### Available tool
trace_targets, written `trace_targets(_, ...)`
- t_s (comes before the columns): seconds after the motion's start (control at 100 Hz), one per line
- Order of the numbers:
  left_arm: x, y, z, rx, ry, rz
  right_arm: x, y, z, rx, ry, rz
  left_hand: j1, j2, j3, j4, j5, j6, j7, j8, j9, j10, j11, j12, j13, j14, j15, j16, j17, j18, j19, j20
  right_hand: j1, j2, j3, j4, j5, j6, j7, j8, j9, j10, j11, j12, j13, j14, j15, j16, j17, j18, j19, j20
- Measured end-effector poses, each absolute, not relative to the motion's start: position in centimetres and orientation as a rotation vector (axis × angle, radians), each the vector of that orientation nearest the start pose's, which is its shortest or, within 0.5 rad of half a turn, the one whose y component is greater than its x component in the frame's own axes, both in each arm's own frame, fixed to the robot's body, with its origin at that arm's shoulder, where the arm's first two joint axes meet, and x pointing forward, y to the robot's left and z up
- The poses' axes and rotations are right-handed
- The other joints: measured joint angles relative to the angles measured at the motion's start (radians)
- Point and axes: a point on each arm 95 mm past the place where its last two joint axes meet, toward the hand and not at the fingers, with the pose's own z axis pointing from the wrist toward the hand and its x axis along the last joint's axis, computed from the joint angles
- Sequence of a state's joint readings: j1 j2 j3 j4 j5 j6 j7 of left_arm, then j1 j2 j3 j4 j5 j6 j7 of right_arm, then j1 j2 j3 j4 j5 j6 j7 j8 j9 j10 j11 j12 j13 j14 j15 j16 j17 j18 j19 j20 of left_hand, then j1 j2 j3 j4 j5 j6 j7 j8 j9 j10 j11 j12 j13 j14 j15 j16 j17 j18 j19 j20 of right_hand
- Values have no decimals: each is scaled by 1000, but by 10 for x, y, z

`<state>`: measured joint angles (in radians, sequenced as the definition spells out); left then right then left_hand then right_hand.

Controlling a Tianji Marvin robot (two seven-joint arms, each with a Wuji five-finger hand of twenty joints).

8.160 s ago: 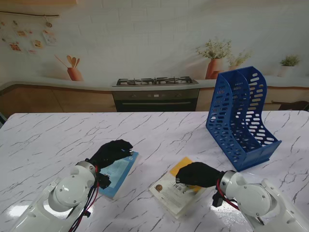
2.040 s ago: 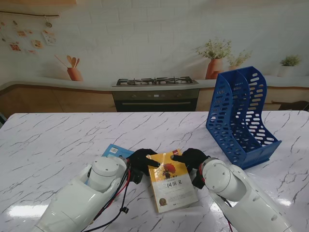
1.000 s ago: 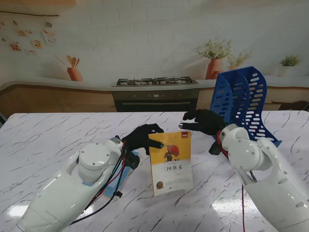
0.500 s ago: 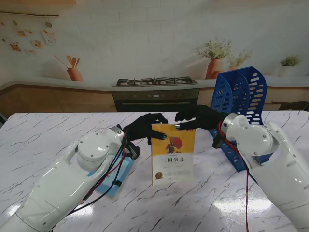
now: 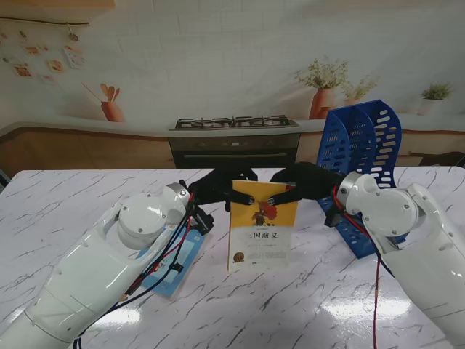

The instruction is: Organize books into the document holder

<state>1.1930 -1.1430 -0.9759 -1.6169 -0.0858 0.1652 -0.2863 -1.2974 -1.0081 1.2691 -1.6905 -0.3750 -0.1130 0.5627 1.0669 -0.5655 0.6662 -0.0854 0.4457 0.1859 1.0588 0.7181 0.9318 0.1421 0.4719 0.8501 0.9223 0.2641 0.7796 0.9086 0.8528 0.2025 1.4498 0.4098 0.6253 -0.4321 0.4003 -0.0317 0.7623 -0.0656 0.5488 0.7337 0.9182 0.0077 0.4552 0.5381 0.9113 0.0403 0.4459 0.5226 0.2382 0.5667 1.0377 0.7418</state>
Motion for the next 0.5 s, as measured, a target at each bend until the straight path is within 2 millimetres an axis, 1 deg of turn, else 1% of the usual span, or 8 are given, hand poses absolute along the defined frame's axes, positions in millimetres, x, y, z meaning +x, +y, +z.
trace_targets(0.05, 451, -113, -229, -2090, 1430, -2170, 451, 2, -204, 1492, 1777, 1830, 0, 0, 0, 0, 8, -14, 0, 0, 1, -4, 0, 4, 0, 0, 0, 0, 0, 0, 10, 14, 90, -1, -40, 0, -9, -33, 155, -76, 29, -9, 52, 36, 34, -10, 81, 39, 46, 0, 64, 46)
trace_targets(0.08, 451, -114, -229, -2086, 1433, -2172, 451, 2, -204, 1495, 1789, 1827, 0, 0, 0, 0, 10, -24, 0, 0, 2, -10, 0, 4, 0, 0, 0, 0, 0, 0, 21, 15, 117, -1, -38, 0, -10, -45, 191, -85, 48, -13, 78, 49, 39, -12, 101, 46, 58, 0, 80, 54)
trace_targets(0.15, 451, -114, -228, -2080, 1436, -2176, 451, 3, -204, 1518, 1835, 1825, 0, 0, 0, 0, 13, -36, 0, 0, 3, -20, 5, 7, 0, 0, 1, 0, 0, 0, 45, 20, 133, -51, 122, -6, -11, -52, 237, -92, 91, -25, 102, 137, 65, -23, 176, 64, 88, 0, 133, 59)
trace_targets(0.18, 451, -114, -228, -2079, 1437, -2176, 451, 3, -203, 1535, 1856, 1834, 0, 0, 0, 0, 19, -37, 0, 0, 4, -24, 7, 12, 0, 0, 1, 0, 0, 0, 54, 21, 120, -63, 190, -36, -11, -30, 240, -85, 95, -26, 101, 157, 74, -25, 192, 64, 95, 0, 137, 59)
trace_targets(0.2, 451, -115, -228, -2079, 1438, -2177, 451, 3, -203, 1543, 1868, 1839, 0, 0, 0, 0, 20, -37, 0, 0, 4, -29, 10, 15, 0, 0, 1, 1, 0, 1, 58, 21, 108, -69, 238, -57, -11, -11, 244, -71, 100, -29, 100, 170, 74, -32, 202, 64, 97, 0, 147, 59)
trace_targets(0.36, 451, -117, -227, -2064, 1446, -2184, 452, 2, -200, 1505, 1940, 1829, 0, 0, 0, -1, 20, -38, 0, 0, 4, -35, 13, 19, 1, 0, 2, 1, 0, 2, 64, 21, 77, -74, 335, -79, -24, 13, 247, 14, 100, -33, 122, 183, 88, -34, 241, 65, 130, 0, 199, 59)
trace_targets(0.45, 453, -118, -227, -2056, 1447, -2187, 452, 2, -200, 1513, 1967, 1824, 0, 0, 0, -2, 21, -45, 0, 0, 4, -38, 13, 22, 1, 0, 2, 1, 0, 2, 70, 21, 67, -57, 382, -79, -51, 45, 252, 113, 100, -30, 177, 193, 128, -52, 349, 95, 209, 0, 310, 89)
trace_targets(0.5, 454, -119, -227, -2053, 1442, -2191, 452, 2, -200, 1539, 1986, 1843, 0, -6, 0, -13, 22, -49, 0, 0, 4, -46, 13, 23, 1, 0, 2, 1, 0, 4, 74, 27, 55, -48, 415, -79, -52, 86, 252, 201, 100, -15, 238, 194, 153, -69, 440, 119, 258, 0, 393, 107)
